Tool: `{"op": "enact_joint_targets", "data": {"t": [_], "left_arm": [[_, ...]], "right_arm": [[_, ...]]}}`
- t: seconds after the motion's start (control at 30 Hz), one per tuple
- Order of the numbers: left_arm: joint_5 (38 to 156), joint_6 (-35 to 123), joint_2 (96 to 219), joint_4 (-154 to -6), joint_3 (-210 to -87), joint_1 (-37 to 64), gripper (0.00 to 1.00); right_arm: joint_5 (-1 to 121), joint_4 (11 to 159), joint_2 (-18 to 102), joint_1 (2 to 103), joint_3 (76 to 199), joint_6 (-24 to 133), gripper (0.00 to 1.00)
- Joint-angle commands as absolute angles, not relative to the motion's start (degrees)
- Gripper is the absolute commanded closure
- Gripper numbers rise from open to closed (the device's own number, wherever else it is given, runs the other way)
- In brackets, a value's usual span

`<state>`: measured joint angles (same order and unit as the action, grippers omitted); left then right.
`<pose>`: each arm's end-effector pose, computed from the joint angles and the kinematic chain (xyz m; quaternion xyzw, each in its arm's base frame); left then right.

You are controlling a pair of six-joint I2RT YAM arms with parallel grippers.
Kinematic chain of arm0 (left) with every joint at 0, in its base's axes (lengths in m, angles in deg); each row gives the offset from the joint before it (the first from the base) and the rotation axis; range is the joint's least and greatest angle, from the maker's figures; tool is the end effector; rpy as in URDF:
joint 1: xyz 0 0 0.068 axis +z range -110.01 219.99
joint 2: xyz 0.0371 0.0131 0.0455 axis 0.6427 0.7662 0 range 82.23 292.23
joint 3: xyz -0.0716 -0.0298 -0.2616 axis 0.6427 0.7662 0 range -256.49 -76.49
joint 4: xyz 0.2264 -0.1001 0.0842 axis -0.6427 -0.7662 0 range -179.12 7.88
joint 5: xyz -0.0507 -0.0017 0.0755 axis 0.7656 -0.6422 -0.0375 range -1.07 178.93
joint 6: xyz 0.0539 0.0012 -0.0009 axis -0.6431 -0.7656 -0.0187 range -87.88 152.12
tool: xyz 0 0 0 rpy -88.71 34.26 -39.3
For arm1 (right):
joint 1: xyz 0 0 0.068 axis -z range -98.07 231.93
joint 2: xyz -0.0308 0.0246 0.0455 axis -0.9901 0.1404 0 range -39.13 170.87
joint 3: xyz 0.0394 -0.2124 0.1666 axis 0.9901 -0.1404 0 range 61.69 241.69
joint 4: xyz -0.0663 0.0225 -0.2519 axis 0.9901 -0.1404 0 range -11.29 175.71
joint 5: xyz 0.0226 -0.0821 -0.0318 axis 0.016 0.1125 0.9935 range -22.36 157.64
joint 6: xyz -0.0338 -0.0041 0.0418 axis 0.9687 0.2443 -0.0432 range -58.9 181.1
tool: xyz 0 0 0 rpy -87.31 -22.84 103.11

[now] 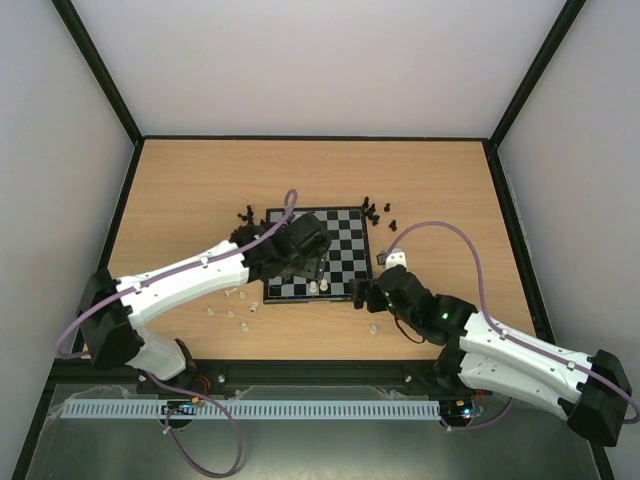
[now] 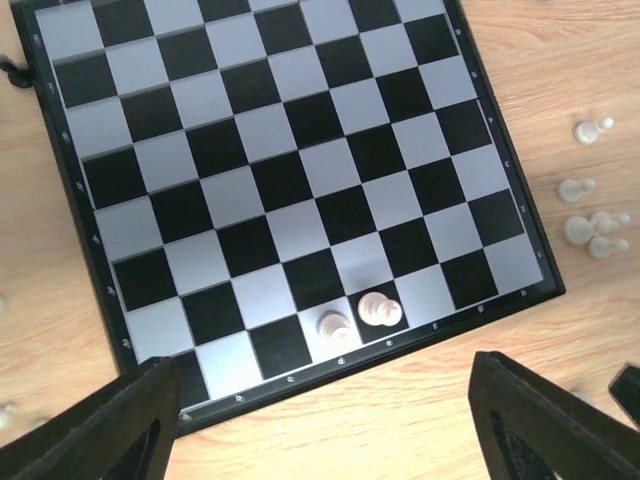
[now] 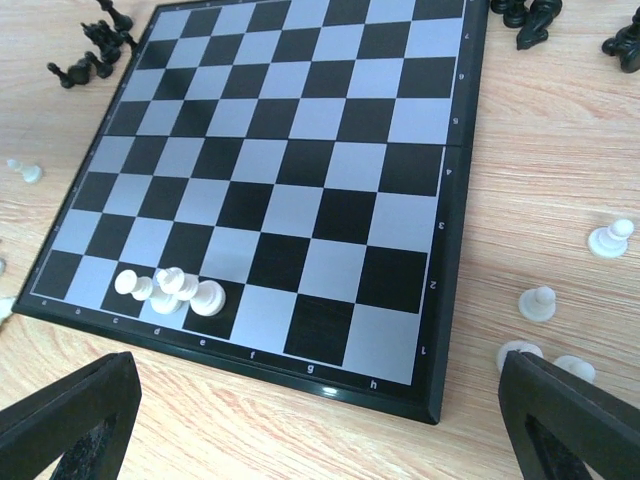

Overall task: Set up the chess pieces on the board
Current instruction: Pick up the chess piece at the center of the board.

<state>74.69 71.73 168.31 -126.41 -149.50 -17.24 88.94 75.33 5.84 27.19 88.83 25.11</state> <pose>0.1766 -0.2582 0.2886 0.1114 0.9464 -0.1295 0.2740 0.1140 0.1389 0.2315 -0.0438 0.8475 0.2477 0.4674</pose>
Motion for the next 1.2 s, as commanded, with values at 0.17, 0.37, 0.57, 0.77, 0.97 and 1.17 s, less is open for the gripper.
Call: {"op": "enact_joint_targets", "data": {"t": [0.17, 0.37, 0.57, 0.77, 0.97, 1.17], "left_arm": [[68.81, 71.05, 163.03, -123.39, -147.53, -17.07, 0.01], [69.05, 70.71, 164.78, -119.38, -147.74, -16.29, 0.01], [69.28, 71.10, 170.63, -119.61, -153.14, -16.16, 0.01], [69.95, 72.71, 168.98, -114.73, -149.46, -17.04, 0.01], [69.77, 73.12, 163.68, -111.72, -144.26, -17.31, 0.01], [68.56, 72.40, 160.79, -112.52, -142.75, -17.40, 0.01]], "right_arm": [[90.93, 74.77, 9.78, 27.01, 91.05, 25.06, 0.01], [91.02, 72.39, 9.10, 27.03, 92.09, 23.26, 0.01], [90.82, 71.62, 7.81, 27.01, 91.71, 22.82, 0.01], [89.73, 71.66, 8.02, 27.04, 91.37, 22.82, 0.01], [89.64, 71.84, 6.83, 27.01, 89.73, 21.87, 0.02], [91.56, 71.83, 5.49, 27.00, 88.43, 20.80, 0.02]]}}
